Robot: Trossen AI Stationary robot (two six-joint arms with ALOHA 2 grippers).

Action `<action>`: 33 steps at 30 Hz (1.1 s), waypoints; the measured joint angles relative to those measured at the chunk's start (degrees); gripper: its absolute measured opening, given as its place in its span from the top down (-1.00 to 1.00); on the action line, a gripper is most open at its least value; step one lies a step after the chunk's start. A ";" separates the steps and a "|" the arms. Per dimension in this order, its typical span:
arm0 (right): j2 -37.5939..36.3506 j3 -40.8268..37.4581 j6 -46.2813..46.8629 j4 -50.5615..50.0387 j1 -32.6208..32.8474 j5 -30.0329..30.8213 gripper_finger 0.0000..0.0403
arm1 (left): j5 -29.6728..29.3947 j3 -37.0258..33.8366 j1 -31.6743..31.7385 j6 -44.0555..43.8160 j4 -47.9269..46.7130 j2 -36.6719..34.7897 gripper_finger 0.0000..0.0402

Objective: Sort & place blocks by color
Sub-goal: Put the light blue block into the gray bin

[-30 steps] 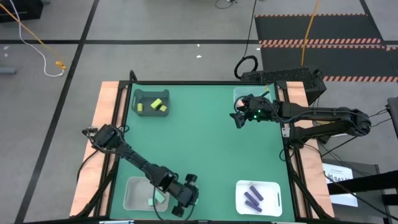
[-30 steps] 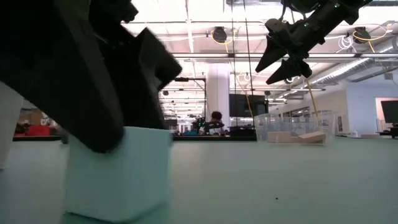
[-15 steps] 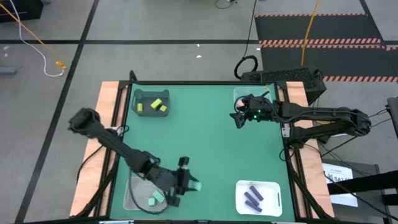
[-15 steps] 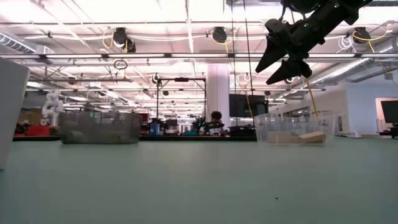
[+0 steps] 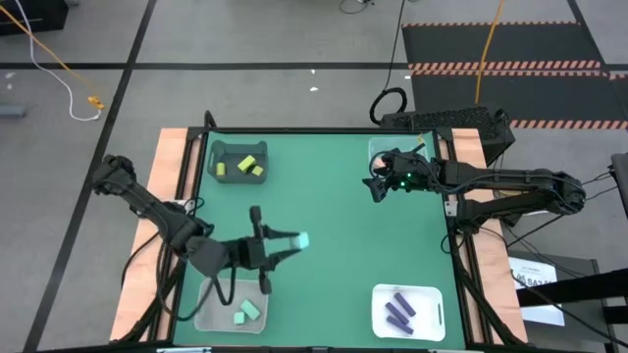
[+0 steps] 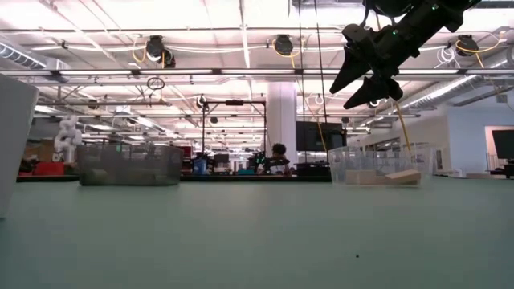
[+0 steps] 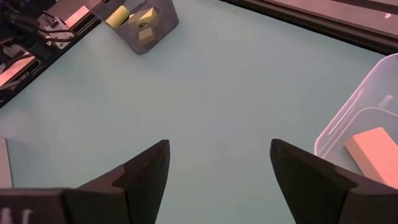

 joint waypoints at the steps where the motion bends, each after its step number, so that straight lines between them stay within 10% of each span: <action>1: 0.00 0.00 0.00 0.00 0.00 -0.02 -0.34 | -0.50 -0.02 0.26 2.27 0.49 -0.43 0.38; 20: 0.00 0.00 0.00 0.00 0.00 -0.01 -0.34 | -0.74 -0.02 13.25 15.76 3.46 -3.90 0.38; 33: 0.00 0.00 0.00 0.00 0.00 -0.02 -0.34 | 5.69 -0.02 10.11 -35.63 -25.41 -3.88 0.38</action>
